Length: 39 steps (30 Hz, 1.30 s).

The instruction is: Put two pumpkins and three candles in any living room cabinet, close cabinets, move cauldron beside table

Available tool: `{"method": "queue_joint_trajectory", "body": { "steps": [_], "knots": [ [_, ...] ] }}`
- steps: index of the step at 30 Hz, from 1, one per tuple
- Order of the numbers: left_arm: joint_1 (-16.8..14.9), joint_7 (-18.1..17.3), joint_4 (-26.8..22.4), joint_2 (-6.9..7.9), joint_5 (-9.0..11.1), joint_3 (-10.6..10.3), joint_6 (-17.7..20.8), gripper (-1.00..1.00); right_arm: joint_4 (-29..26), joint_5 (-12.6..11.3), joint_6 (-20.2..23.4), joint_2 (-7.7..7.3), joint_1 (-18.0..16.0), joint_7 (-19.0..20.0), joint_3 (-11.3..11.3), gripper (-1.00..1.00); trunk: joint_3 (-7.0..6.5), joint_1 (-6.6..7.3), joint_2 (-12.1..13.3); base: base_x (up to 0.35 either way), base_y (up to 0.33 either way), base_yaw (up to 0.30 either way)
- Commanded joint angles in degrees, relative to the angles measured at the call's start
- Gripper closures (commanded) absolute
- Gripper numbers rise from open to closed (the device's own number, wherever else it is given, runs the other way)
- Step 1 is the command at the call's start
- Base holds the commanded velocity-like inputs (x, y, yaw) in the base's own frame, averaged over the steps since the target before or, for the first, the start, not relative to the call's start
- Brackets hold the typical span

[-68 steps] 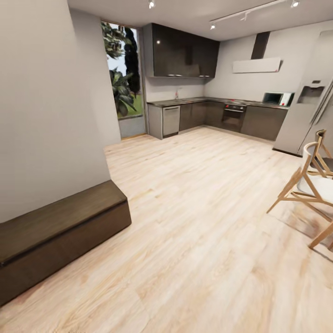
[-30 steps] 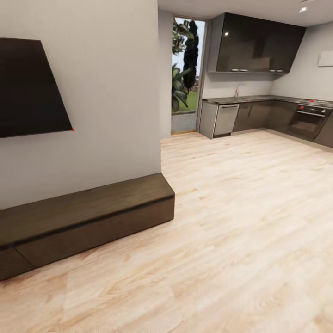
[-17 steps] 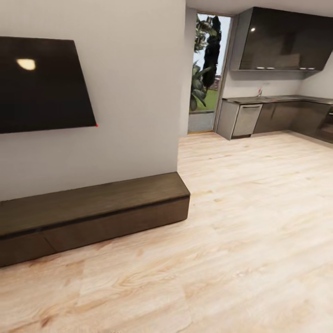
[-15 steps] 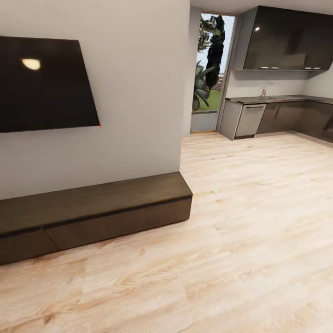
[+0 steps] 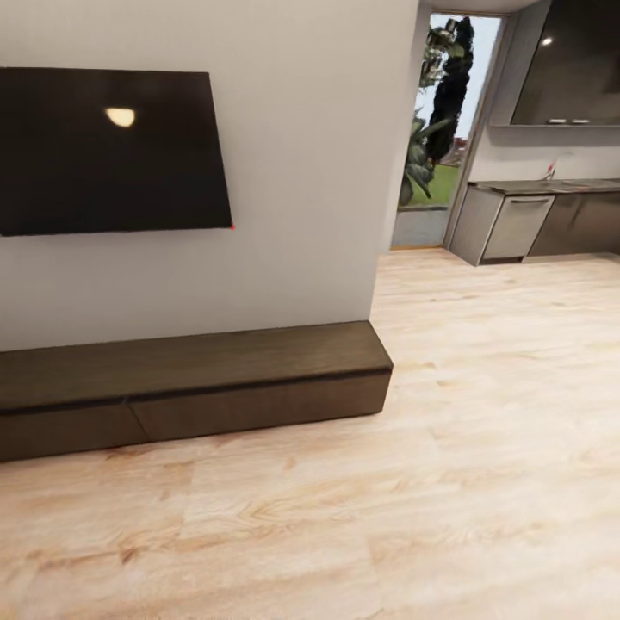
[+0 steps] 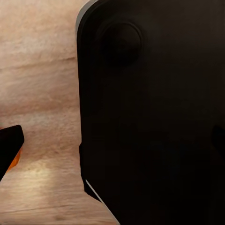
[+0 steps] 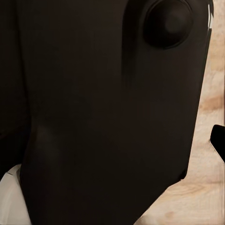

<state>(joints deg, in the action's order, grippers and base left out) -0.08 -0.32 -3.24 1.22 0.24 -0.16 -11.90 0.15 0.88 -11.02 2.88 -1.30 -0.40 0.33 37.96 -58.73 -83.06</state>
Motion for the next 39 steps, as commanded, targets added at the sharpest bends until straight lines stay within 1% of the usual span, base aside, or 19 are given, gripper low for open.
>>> {"method": "queue_joint_trajectory", "body": {
  "steps": [1,13,19,26,29,36,39],
  "knots": [
    [-0.01,-0.03,-0.01,0.01,0.02,0.00,-0.14,-1.00,0.03,0.09,-0.17,0.01,-0.02,-0.04,0.02,-1.00,0.08,0.00,-0.02,0.066,0.000,0.278],
    [0.00,-0.03,0.01,0.07,0.12,0.00,-0.14,-1.00,0.03,-0.06,-0.38,0.01,-0.02,0.05,0.02,-1.00,0.38,0.00,-0.02,0.211,0.109,0.273],
    [-0.01,-0.03,0.05,0.02,-0.04,-0.06,-0.14,-1.00,-0.01,-0.26,-0.89,-0.05,-0.02,0.17,-0.05,-1.00,0.32,0.00,-0.02,0.060,0.037,0.234],
    [-0.01,-0.03,-0.01,0.05,-0.36,-0.12,-0.14,-1.00,0.16,-0.63,-0.38,-0.15,-0.02,0.22,-0.32,-1.00,0.35,0.00,-0.02,0.005,0.003,0.044],
    [-0.01,-0.03,-0.04,0.08,-0.39,-0.17,-0.14,-1.00,-0.11,-0.91,-0.85,-0.15,-0.02,0.22,-0.43,-1.00,0.35,0.00,-0.02,0.000,0.000,0.003],
    [-0.01,-0.03,-0.37,0.59,-0.27,0.00,-0.40,-1.00,-0.22,-1.03,-1.27,-0.15,-0.02,0.14,-0.51,-1.00,0.35,0.00,-0.02,0.000,0.000,-0.011],
    [-0.09,-0.08,-2.35,1.02,-0.14,0.05,-1.17,-1.00,-0.24,-1.10,-1.28,-0.15,-0.02,0.09,-0.64,-1.00,0.35,0.00,-0.02,0.000,0.000,-0.004]
  ]
}}
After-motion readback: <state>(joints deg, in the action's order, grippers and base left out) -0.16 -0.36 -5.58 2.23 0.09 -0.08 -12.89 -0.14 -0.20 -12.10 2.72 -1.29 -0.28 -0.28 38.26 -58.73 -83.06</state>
